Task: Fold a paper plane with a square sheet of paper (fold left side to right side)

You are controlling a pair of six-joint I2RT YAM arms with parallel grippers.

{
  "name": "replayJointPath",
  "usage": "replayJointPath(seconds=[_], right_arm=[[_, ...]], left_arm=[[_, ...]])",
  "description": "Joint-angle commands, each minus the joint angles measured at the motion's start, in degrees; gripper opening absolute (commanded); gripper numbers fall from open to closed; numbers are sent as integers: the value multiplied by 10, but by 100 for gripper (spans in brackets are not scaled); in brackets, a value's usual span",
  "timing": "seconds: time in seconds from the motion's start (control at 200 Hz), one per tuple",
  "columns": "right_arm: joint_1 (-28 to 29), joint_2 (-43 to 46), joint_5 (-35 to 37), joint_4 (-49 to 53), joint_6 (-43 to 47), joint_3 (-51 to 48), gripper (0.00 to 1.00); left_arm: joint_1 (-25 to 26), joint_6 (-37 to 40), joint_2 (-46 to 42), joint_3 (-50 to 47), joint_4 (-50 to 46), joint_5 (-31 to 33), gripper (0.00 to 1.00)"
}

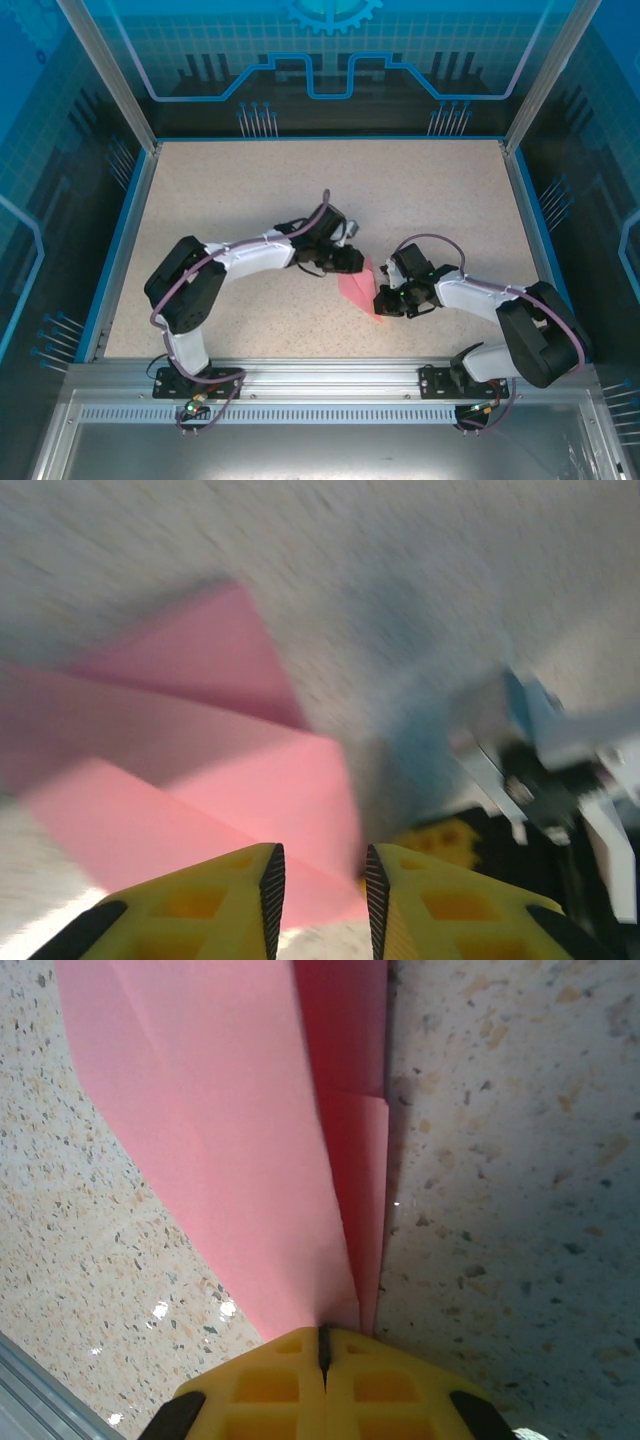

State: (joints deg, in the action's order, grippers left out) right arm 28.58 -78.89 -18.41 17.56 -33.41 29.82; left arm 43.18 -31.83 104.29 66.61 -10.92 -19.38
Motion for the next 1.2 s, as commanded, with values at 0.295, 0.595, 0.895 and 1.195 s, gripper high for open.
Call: replayJointPath(seconds=[0.295,0.595,0.895,1.195], right_arm=[[20,-37,26,77,8,-22,0],[22,-41,28,78,10,-20,0],[22,-26,29,89,8,-21,0],[25,-22,35,96,7,-23,0]], left_arm=[[60,-82,68,-27,91,-48,26],[67,-111,99,-42,130,-58,25],[66,-104,142,-44,96,-13,21],[50,-98,148,-34,44,21,16]])
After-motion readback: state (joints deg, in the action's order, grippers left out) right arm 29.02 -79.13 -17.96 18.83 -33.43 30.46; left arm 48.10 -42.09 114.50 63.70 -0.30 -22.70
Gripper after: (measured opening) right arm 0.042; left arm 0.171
